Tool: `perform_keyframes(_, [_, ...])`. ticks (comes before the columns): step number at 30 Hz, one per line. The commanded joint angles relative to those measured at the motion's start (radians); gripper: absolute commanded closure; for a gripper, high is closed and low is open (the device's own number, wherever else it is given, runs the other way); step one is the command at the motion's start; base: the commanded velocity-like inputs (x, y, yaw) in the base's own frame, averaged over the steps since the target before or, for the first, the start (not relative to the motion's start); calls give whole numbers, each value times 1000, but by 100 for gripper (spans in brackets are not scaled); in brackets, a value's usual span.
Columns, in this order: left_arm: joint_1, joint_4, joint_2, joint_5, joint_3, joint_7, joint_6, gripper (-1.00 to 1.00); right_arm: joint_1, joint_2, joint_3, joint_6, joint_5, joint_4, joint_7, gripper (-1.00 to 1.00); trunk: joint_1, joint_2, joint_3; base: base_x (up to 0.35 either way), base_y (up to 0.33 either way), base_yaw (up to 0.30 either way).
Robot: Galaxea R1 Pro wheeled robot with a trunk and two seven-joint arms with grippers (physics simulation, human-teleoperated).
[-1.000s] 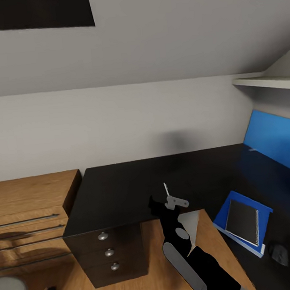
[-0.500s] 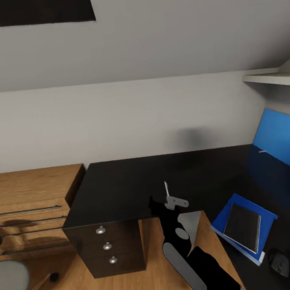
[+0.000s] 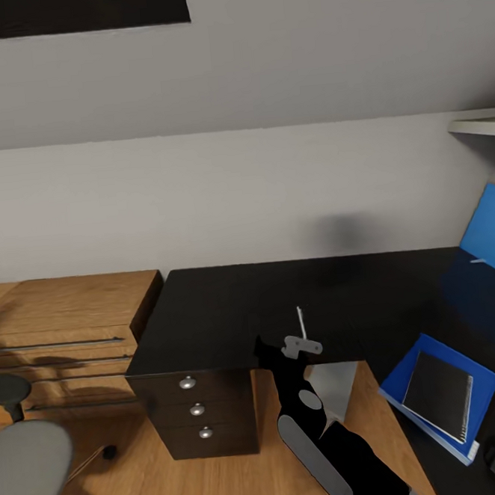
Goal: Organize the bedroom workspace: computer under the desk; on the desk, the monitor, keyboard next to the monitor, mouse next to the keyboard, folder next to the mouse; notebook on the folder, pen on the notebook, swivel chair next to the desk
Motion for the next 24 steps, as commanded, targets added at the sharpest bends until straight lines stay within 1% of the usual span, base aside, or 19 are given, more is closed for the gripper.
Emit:
perform_keyframes(1, [0,0,0,3,-8,7,-1,-100,-1,0,1,6,-1,-2,-7,-100,0,-1,-2,0,0,153])
perform_keyframes(8, [0,0,1,3,-8,6,1,-100,-1,-3,2,4,4,-4,-7,-100,0,-1,-5,0,0,49])
perform_keyframes(14, [0,0,2,3,-8,7,2,-100,-1,-4,1,5,27,-9,-9,-100,0,-1,-5,0,0,2])
perform_keyframes(15, [0,0,2,4,-8,7,14,-100,-1,-5,3,3,37,-18,-9,-100,0,-1,-5,0,0,0])
perform_keyframes(19, [0,0,2,4,-8,7,20,-100,-1,-4,4,4,39,-17,-10,-100,0,-1,-5,0,0,0])
perform_keyframes(20, [0,0,1,4,-8,7,20,-100,-1,-2,8,3,47,-14,-10,-100,0,-1,-5,0,0,0])
perform_keyframes(21, [0,0,1,4,-8,7,21,-100,-1,-1,26,4,72,-8,-11,-100,0,-1,-5,0,0,0])
perform_keyframes(24, [0,0,0,4,-8,7,21,-100,-1,2,44,8,105,14,-10,-100,0,-1,-5,0,0,0])
